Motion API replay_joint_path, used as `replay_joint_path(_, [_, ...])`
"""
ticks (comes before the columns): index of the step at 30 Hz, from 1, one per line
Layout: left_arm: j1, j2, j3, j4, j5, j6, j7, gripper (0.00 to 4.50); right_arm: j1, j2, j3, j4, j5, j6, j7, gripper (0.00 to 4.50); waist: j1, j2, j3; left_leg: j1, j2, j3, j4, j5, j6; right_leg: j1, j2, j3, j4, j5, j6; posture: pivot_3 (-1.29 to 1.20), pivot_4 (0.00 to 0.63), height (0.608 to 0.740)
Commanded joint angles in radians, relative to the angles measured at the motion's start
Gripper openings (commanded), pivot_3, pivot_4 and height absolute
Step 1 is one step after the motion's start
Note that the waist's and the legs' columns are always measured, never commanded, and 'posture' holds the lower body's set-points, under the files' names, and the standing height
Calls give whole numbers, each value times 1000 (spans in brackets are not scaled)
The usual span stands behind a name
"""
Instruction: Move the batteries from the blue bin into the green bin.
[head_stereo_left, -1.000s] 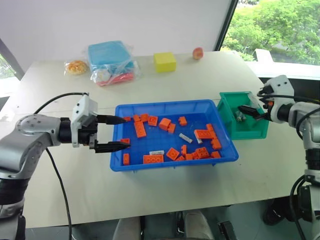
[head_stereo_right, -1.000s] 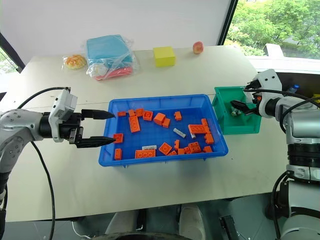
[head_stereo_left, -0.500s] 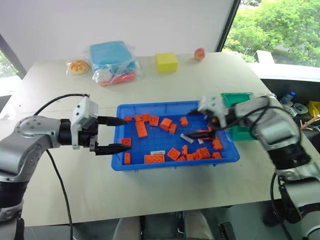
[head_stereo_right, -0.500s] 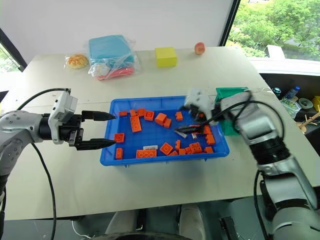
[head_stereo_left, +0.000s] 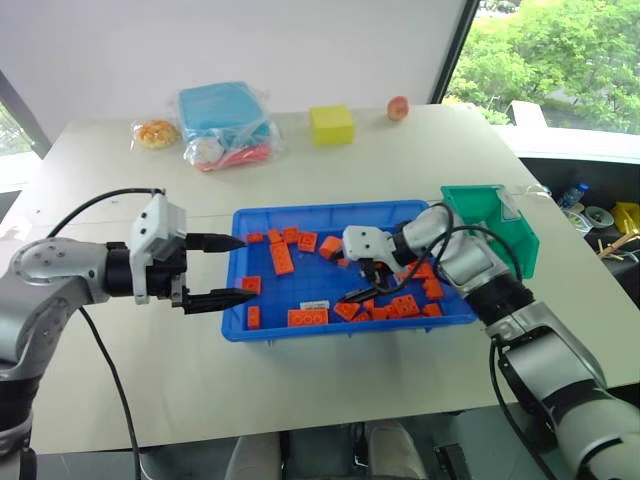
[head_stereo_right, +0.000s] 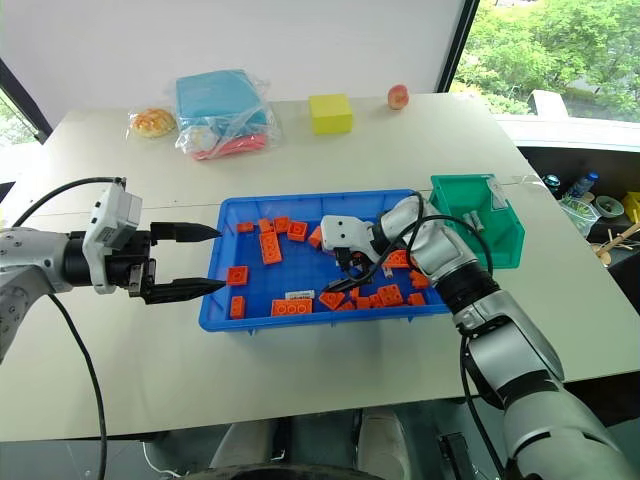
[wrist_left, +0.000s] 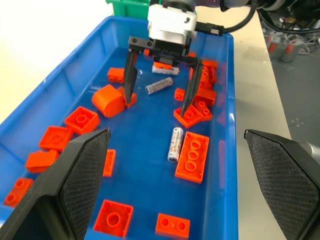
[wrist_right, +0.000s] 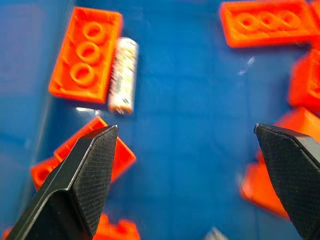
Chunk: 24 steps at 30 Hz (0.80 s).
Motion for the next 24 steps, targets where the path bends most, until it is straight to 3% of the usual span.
replay_joint_path(1, [3,15,45,-35,-20,4,16,4500,-18,17,-1,-15,-9,-26,25,4466,0,0,0,0,0,0,0,0,0,0,0,0,0,0,0,0,150,706])
replay_joint_path(12, [-9,22,47,-28,-22,3,23,4500,10,92,9,51,-81,-74,-49,4466,0,0,0,0,-1,0,0,0,-1,1,1,0,1,2,-3,0,150,706])
replay_joint_path(13, [-14,22,44,-24,-21,1,21,4500,15,95,9,52,-85,-77,-54,3937,-1,0,0,0,-1,0,0,0,-1,1,1,0,1,2,-3,0,150,706])
replay_joint_path(14, [-19,22,42,-20,-19,-1,20,4500,22,98,7,50,-85,-76,-56,3695,-1,0,0,0,-1,0,0,0,-1,1,1,0,1,2,-3,0,150,706])
replay_joint_path(21, [-54,18,22,8,-5,-9,9,4500,63,69,-38,-65,-35,4,-28,86,-1,0,0,1,-1,-1,1,0,-1,2,2,0,1,2,-4,0,150,706])
replay_joint_path(24, [-61,13,12,15,2,-14,6,4500,72,36,-119,-181,28,131,-49,86,1,0,0,1,-1,-2,1,1,-1,2,2,0,1,2,-4,0,150,706])
